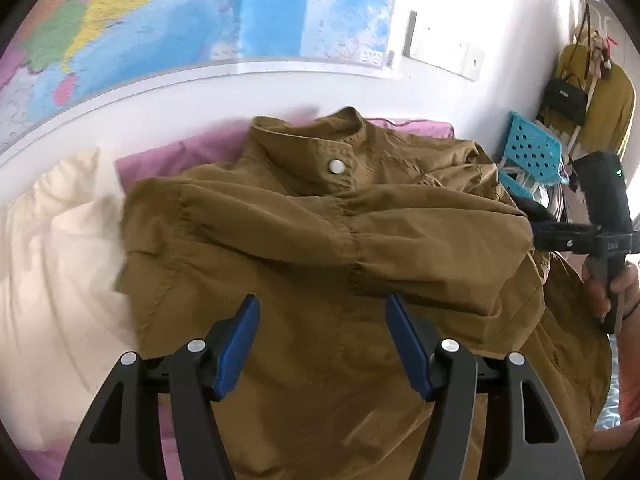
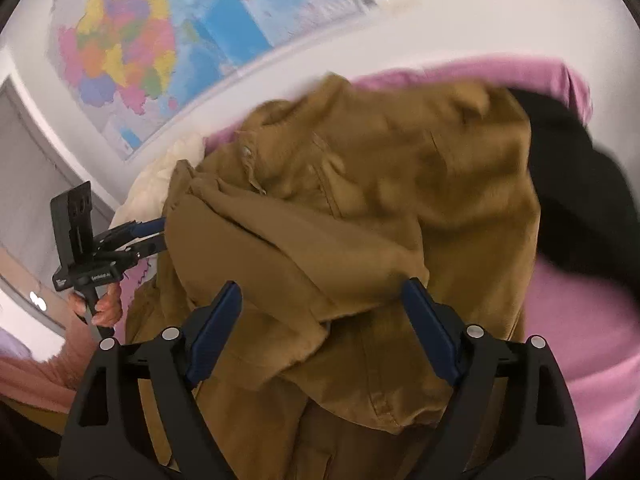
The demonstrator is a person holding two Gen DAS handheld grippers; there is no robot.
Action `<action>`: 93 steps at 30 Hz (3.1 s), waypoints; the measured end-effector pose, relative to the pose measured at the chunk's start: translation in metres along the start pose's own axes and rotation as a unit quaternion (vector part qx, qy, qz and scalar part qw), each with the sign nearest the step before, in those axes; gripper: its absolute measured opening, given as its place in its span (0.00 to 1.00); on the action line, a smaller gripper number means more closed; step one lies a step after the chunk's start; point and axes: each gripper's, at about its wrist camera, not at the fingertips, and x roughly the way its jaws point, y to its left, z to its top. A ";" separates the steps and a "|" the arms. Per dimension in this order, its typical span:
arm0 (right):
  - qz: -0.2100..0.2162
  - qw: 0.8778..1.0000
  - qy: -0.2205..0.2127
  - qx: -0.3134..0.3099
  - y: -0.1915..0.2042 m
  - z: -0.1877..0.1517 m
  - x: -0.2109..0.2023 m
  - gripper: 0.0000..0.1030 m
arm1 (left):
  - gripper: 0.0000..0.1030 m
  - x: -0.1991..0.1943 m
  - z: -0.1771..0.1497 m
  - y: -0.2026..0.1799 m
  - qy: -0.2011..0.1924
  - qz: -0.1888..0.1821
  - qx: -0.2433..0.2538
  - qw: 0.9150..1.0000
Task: Fold large clothes
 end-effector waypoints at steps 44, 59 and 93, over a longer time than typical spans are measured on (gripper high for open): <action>-0.157 0.979 -0.026 -0.129 0.001 0.012 -0.048 0.76 | 0.68 0.038 0.029 -0.028 0.018 0.105 0.030 0.994; -0.136 0.973 -0.020 -0.184 0.027 0.026 0.010 0.62 | 0.74 0.043 0.009 0.007 0.025 0.155 0.003 0.988; -0.116 0.945 0.044 -0.302 0.124 0.065 0.147 0.07 | 0.28 -0.024 -0.082 0.064 0.034 0.065 -0.097 0.993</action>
